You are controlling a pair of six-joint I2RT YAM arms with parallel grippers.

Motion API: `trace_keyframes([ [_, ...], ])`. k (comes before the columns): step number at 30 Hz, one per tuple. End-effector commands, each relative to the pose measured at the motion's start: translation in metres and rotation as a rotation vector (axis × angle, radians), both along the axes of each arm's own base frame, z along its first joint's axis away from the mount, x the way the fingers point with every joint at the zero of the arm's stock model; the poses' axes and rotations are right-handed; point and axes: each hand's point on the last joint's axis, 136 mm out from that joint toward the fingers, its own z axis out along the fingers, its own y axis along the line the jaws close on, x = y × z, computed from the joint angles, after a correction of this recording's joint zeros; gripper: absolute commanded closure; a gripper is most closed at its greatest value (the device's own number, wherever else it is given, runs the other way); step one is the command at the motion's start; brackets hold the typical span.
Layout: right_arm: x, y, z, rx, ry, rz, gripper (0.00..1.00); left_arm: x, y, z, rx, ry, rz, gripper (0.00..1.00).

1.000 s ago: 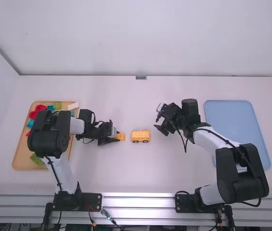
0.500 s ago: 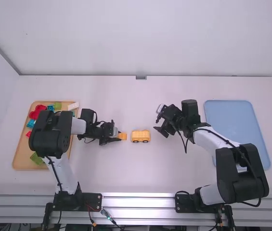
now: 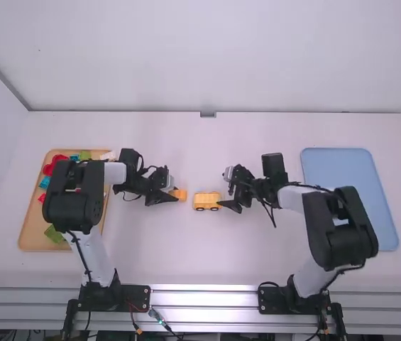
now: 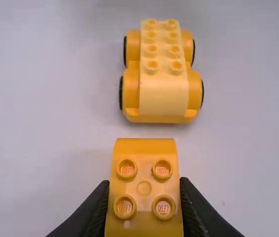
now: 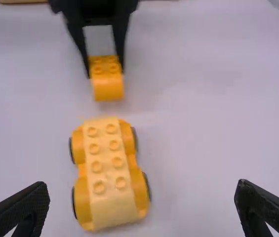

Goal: Assemble lego blocks to make yellow taxi

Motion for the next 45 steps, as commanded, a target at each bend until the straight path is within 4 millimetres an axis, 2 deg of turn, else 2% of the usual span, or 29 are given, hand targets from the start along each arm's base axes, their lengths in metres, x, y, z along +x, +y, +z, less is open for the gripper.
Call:
trace_keyframes([
  [1,-0.010,0.018,-0.004,0.066,0.014,0.090,0.01,0.008,-0.003,0.011,-0.015,-0.004,-0.006,0.83],
  [6,-0.009,0.033,-0.035,0.035,0.029,0.090,0.01,0.014,-0.003,0.021,-0.016,0.008,-0.006,0.79],
  [12,0.000,0.037,-0.058,0.045,0.033,0.052,0.01,0.013,-0.005,0.021,-0.016,0.009,-0.011,0.80],
  [18,0.011,0.032,-0.065,0.072,0.036,0.010,0.01,0.013,-0.009,0.021,-0.018,0.034,0.000,0.80],
  [26,0.003,0.028,-0.064,0.125,0.038,0.066,0.00,0.011,-0.009,0.021,-0.021,0.048,0.004,0.81],
  [28,-0.002,0.029,-0.066,0.122,0.022,0.096,0.04,0.011,-0.010,0.022,-0.027,0.054,0.004,0.82],
  [36,-0.003,0.028,-0.067,0.119,0.016,0.100,0.21,0.010,-0.015,0.032,-0.091,0.053,-0.004,0.83],
  [39,-0.004,0.027,-0.069,0.111,0.018,0.106,0.39,0.009,-0.017,0.033,-0.098,0.050,-0.011,0.84],
  [45,-0.005,0.027,-0.072,0.091,0.053,0.120,0.43,0.004,-0.029,0.034,-0.105,0.056,-0.042,0.87],
])
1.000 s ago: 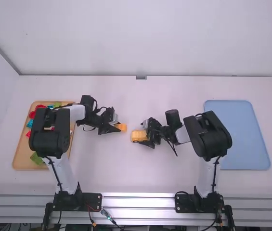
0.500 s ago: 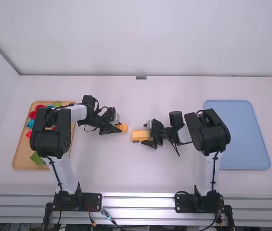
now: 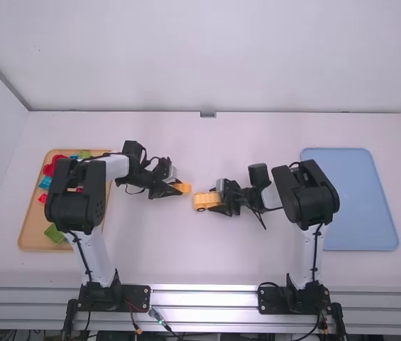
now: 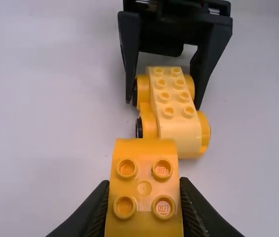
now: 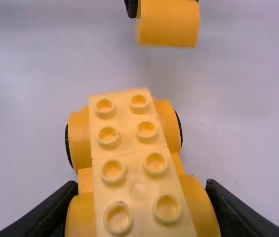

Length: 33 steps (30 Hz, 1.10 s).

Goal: Assemble lego blocks to make yellow taxi

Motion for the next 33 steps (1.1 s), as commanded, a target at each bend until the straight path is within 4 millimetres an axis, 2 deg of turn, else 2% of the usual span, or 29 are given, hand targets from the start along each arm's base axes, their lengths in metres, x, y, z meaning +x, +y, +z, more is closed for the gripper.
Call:
trace_keyframes([
  [1,0.002,0.000,-0.005,-0.013,0.010,0.004,0.43,-0.005,-0.014,0.008,-0.044,0.003,-0.034,0.88],
  [5,0.004,0.001,-0.004,-0.015,0.016,0.004,0.42,-0.011,-0.027,0.011,-0.044,-0.002,-0.071,0.89],
  [11,0.004,-0.001,-0.007,-0.029,0.023,-0.006,0.42,-0.013,-0.042,0.027,-0.029,-0.018,-0.083,0.91],
  [15,0.005,-0.001,-0.008,-0.033,0.021,-0.008,0.42,-0.009,-0.046,0.022,0.034,-0.001,-0.051,0.93],
  [19,0.011,-0.004,-0.014,-0.078,0.039,-0.056,0.42,-0.004,-0.056,0.009,0.104,0.015,0.001,0.93],
  [23,0.012,-0.005,-0.016,-0.087,0.039,-0.062,0.42,-0.008,-0.067,0.002,0.104,0.010,0.006,0.93],
  [30,0.016,-0.005,-0.015,-0.089,0.063,-0.086,0.42,-0.004,-0.063,0.003,0.094,-0.022,0.069,0.94],
  [33,0.021,-0.008,-0.019,-0.122,0.060,-0.118,0.42,-0.004,-0.061,0.010,0.100,-0.064,0.083,0.95],
])
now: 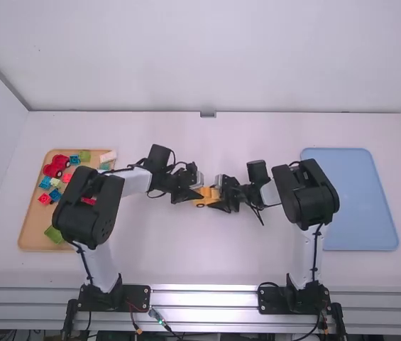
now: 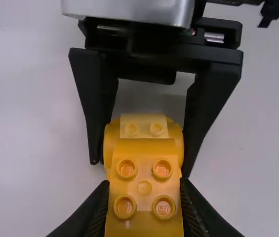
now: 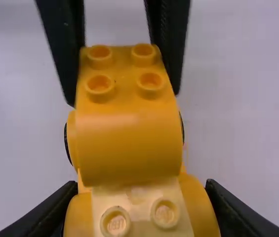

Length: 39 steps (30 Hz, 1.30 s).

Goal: Assemble lego blocks to make yellow taxi

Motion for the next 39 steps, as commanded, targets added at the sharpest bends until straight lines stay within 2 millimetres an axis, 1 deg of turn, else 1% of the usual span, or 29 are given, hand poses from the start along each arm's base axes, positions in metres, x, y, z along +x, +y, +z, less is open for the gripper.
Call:
trace_keyframes([
  [1,0.007,-0.008,-0.016,-0.083,0.031,-0.073,0.42,0.001,0.005,0.017,-0.001,-0.029,0.032,0.95],
  [2,0.007,-0.009,-0.017,-0.089,0.031,-0.077,0.42,0.000,0.005,0.019,-0.003,-0.034,0.033,0.94],
  [3,0.007,-0.010,-0.015,-0.094,0.032,-0.079,0.39,0.000,0.005,0.023,-0.007,-0.041,0.036,0.95],
  [6,0.000,-0.005,-0.008,-0.100,0.013,-0.050,0.36,0.000,0.005,0.024,-0.008,-0.047,0.036,0.94],
  [9,-0.004,-0.004,-0.006,-0.117,-0.016,-0.030,0.33,-0.002,0.004,0.024,-0.014,-0.039,0.032,0.98],
  [13,0.000,-0.003,-0.012,-0.203,-0.041,-0.062,0.24,-0.002,0.004,0.024,-0.013,-0.041,0.032,0.98],
  [16,-0.002,0.001,-0.012,-0.200,-0.050,-0.050,0.21,-0.004,0.004,0.022,-0.016,-0.041,0.030,0.98],
  [20,-0.005,0.004,-0.008,-0.173,-0.065,-0.018,0.20,-0.010,-0.003,0.023,-0.087,-0.051,-0.008,0.97],
  [22,-0.007,0.004,-0.005,-0.153,-0.074,0.002,0.20,-0.007,-0.002,0.020,-0.091,-0.037,0.019,0.98],
  [27,-0.003,-0.003,-0.003,-0.139,-0.067,-0.009,0.22,-0.006,-0.003,0.018,-0.101,-0.035,0.029,0.98],
  [31,-0.011,-0.005,0.004,-0.056,-0.087,0.061,0.21,-0.005,-0.003,0.018,-0.099,-0.037,0.029,0.98],
  [35,-0.010,-0.008,0.006,-0.008,-0.074,0.068,0.21,-0.005,-0.003,0.018,-0.099,-0.036,0.030,0.98],
  [37,-0.007,-0.008,0.003,-0.008,-0.071,0.068,0.21,-0.006,-0.003,0.018,-0.098,-0.035,0.030,0.98],
  [39,-0.007,-0.001,0.004,0.027,-0.058,0.096,0.21,-0.006,-0.003,0.017,-0.097,-0.032,0.031,0.98],
])
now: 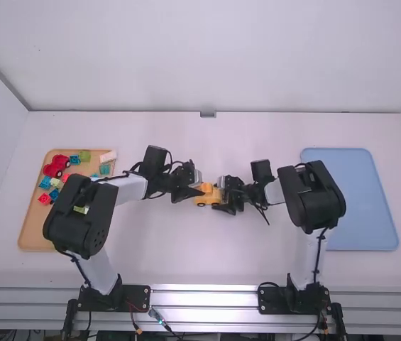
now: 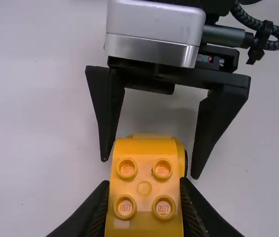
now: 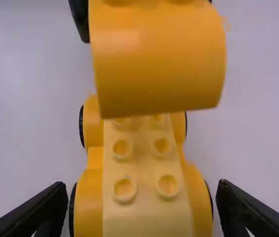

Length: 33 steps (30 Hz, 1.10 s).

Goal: Assemble lego blocks to make yellow taxi

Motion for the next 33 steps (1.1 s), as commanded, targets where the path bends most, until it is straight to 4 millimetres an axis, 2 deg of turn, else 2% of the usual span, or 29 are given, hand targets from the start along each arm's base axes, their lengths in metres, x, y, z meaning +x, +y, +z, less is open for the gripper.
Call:
trace_keyframes([
  [1,-0.004,0.011,0.000,0.060,0.022,0.057,0.21,-0.008,0.001,-0.006,-0.016,0.041,-0.010,0.98],
  [5,0.002,0.015,-0.011,0.084,0.084,0.059,0.21,-0.008,0.001,-0.007,-0.014,0.045,-0.010,0.98],
  [9,-0.002,0.018,-0.005,0.127,0.094,0.088,0.22,-0.009,0.001,-0.007,-0.014,0.048,-0.010,0.98],
  [16,-0.007,0.017,-0.011,0.109,0.082,0.090,0.25,-0.008,0.001,-0.007,-0.016,0.046,-0.009,0.98],
  [21,-0.007,0.018,-0.010,0.111,0.079,0.093,0.41,-0.007,0.001,-0.013,-0.015,0.048,-0.012,0.98],
  [23,-0.007,0.018,-0.011,0.108,0.080,0.093,0.52,-0.008,-0.002,-0.017,-0.036,0.056,-0.028,0.98],
  [25,-0.006,0.018,-0.013,0.096,0.080,0.086,0.56,-0.011,-0.006,-0.016,-0.069,0.059,-0.052,0.98],
  [33,-0.006,0.018,-0.013,0.093,0.086,0.082,0.53,-0.013,-0.007,-0.018,-0.076,0.034,-0.081,0.98],
])
